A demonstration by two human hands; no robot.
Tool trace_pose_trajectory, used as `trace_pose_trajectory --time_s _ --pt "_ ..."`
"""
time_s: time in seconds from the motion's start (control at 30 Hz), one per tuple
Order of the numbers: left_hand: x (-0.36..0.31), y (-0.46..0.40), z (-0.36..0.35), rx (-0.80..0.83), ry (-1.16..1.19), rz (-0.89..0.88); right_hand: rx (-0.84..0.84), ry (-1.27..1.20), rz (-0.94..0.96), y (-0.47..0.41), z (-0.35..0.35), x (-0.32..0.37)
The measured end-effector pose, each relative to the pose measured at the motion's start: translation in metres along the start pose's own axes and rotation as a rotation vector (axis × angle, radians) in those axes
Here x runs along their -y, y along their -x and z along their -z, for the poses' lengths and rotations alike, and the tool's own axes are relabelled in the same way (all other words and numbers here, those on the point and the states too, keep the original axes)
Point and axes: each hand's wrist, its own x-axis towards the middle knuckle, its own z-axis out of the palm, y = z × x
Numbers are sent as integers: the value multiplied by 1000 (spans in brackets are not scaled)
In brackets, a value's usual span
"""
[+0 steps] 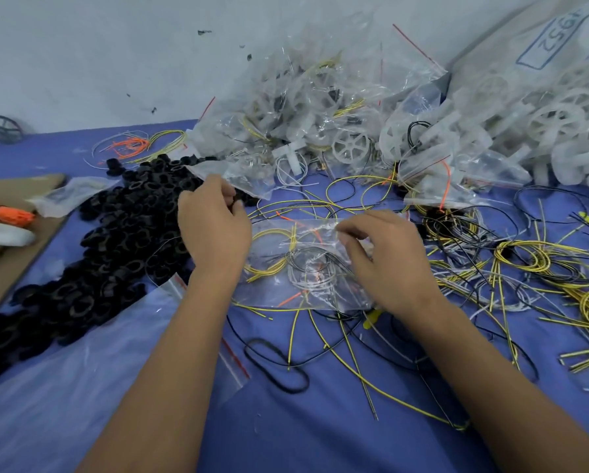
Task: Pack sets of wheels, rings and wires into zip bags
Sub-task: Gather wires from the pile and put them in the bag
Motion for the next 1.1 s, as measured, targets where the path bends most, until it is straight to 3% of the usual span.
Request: trace_pose_trajectory --time_s 0.07,0.17,0.27,0.37,0.43,0.6,0.7,0.77,0.93,1.03,1.1 --pt "-20 0 -2 51 268 79 -88 -40 1 -2 2 -2" --pt "-56 14 -13 310 712 292 -87 -164 1 -4 10 -6" --pt "-85 42 -27 562 947 404 -72 -256 25 -6 19 -9" --pt "-98 62 -35 659 1127 485 -122 -234 36 -5 28 -15" --pt "-103 69 -39 605 1091 446 -200 -177 -47 -5 33 -19" --pt "-118 101 -51 519 429 -70 -419 -64 -370 -6 43 -38" --pt "-112 107 -54 506 176 -216 -414 -72 -432 -4 45 -44" --pt "-108 104 -53 485 188 -192 -402 -189 -465 -5 45 -46" --pt "-113 95 -49 420 492 72 -214 -968 -430 -10 47 -33" --pt "-113 90 -49 416 670 318 -50 -968 -362 -8 42 -26" --pt "-112 86 -47 360 764 392 0 -918 -356 -7 39 -25"
